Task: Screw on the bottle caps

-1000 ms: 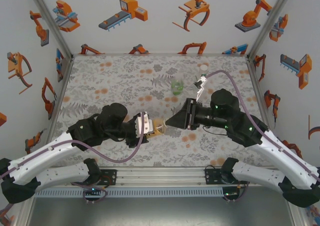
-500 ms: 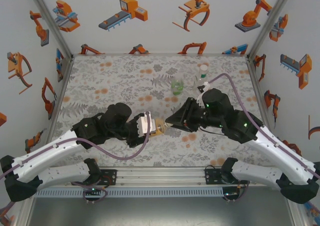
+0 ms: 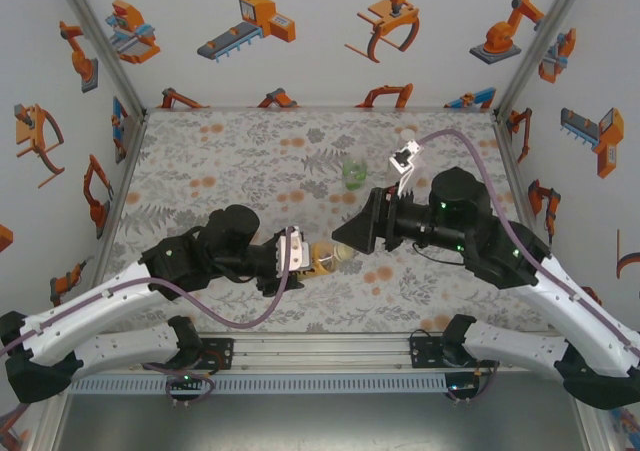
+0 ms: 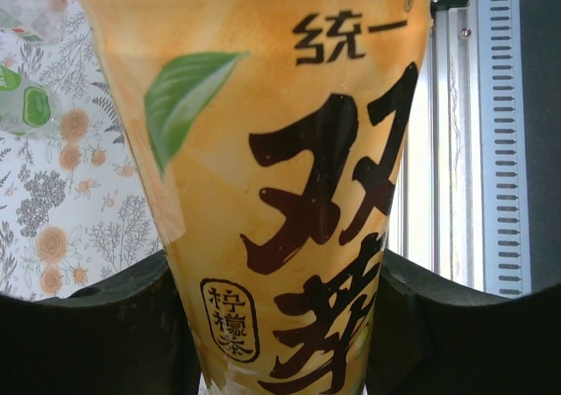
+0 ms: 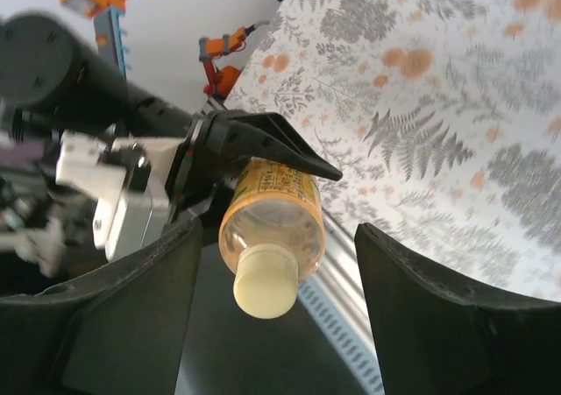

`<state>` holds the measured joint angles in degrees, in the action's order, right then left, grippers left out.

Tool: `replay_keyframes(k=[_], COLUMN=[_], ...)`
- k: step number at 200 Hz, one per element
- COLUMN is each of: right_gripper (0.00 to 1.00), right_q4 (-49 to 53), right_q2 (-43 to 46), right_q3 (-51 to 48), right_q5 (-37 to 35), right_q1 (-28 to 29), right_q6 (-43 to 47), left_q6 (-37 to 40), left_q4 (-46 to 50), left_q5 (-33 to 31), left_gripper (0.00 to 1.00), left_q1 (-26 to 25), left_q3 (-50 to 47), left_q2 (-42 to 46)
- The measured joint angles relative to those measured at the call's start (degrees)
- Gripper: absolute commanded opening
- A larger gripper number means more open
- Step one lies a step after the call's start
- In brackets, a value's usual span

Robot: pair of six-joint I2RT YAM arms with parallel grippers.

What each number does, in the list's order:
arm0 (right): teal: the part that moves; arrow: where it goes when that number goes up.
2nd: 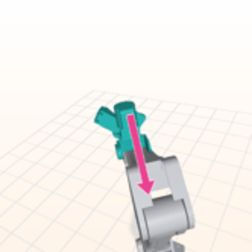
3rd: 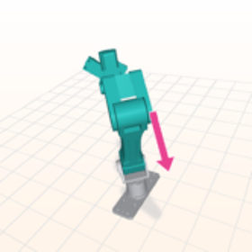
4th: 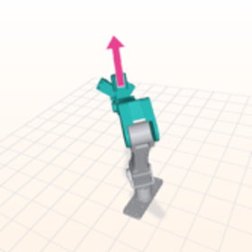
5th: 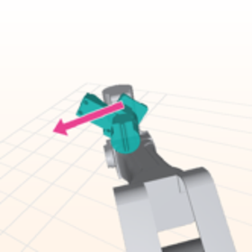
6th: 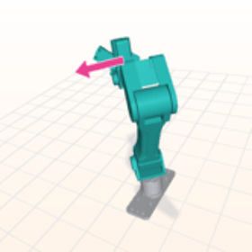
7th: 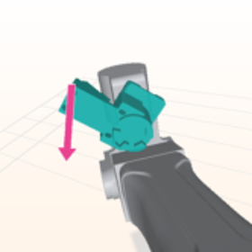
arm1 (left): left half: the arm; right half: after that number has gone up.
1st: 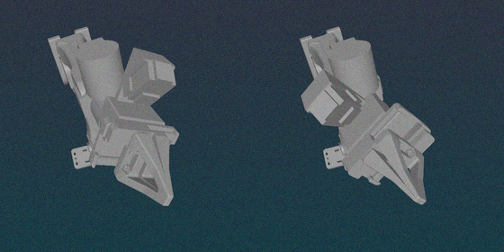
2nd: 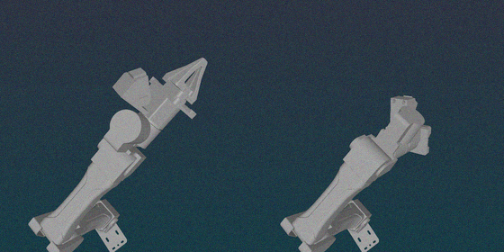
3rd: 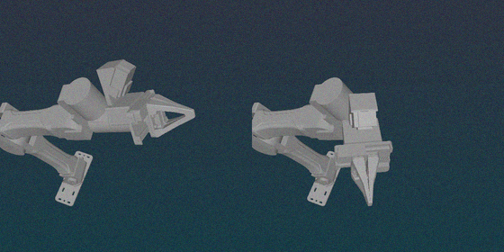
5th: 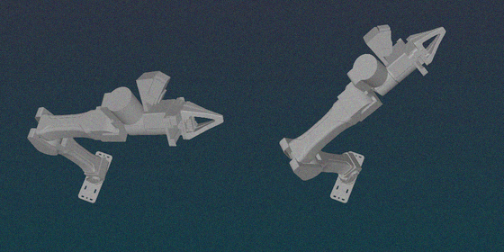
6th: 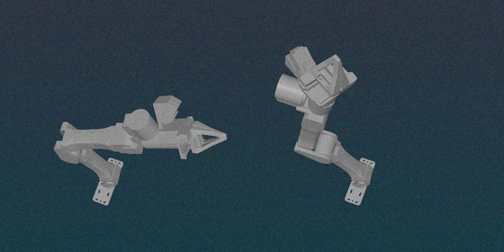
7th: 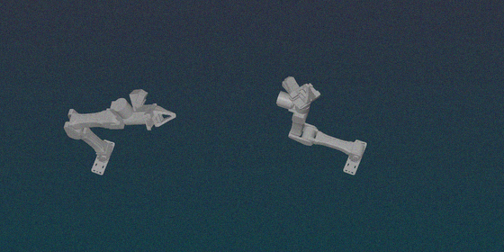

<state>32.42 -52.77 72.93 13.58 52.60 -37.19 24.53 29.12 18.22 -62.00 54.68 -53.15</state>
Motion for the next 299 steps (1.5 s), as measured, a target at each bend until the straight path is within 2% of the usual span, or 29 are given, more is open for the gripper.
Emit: replay_keyframes(k=[21,47,66,83,111,152,190,225,250,299], right_gripper=[0.61,0.52,0.52,0.56,0.53,0.48,0.42,0.41,0.35,0.13], right_q4=[-0.1,1.9,3.4,4.1,4.5,5.4,6.4,6.4,6.3,5.9], right_q2=[0.2,-0.7,-0.8,-0.8,-0.6,-1.2,-1.5,-1.4,-1.4,-1.4], right_q3=[1.4,4.7,5.3,5.0,3.9,3.1,2.7,2.0,1.9,1.4], right_q5=[5.3,13.8,18.9,21.9,24.6,25.4,25.6,25.6,25.2,24.4], right_q1=[0.0,0.0,0.0,0.0,0.0,0.0,0.0,0.0,0.0,0.0], right_q6=[11.9,28.5,39.8,47.1,55.2,60.0,61.2,61.3,61.4,60.5], left_q6=[0.0,0.0,0.0,0.0,0.0,0.0,0.0,0.2,0.4,0.4], left_q4=[0.0,0.3,0.3,0.4,0.5,0.5,0.5,0.6,0.7,1.4], left_q5=[0.5,1.0,1.2,1.3,1.4,2.0,2.4,2.6,2.8,2.6], left_gripper=[0.02,0.02,0.02,0.02,0.01,0.01,0.01,0.01,0.01,0.01], left_q1=[0.0,0.0,0.0,0.0,0.0,0.0,0.0,0.0,0.0,-0.1], left_q3=[0.0,0.1,0.2,0.4,0.5,0.5,0.5,0.5,0.5,0.5], left_q2=[0.2,0.2,0.2,0.2,0.2,0.2,0.2,0.2,0.2,0.2])
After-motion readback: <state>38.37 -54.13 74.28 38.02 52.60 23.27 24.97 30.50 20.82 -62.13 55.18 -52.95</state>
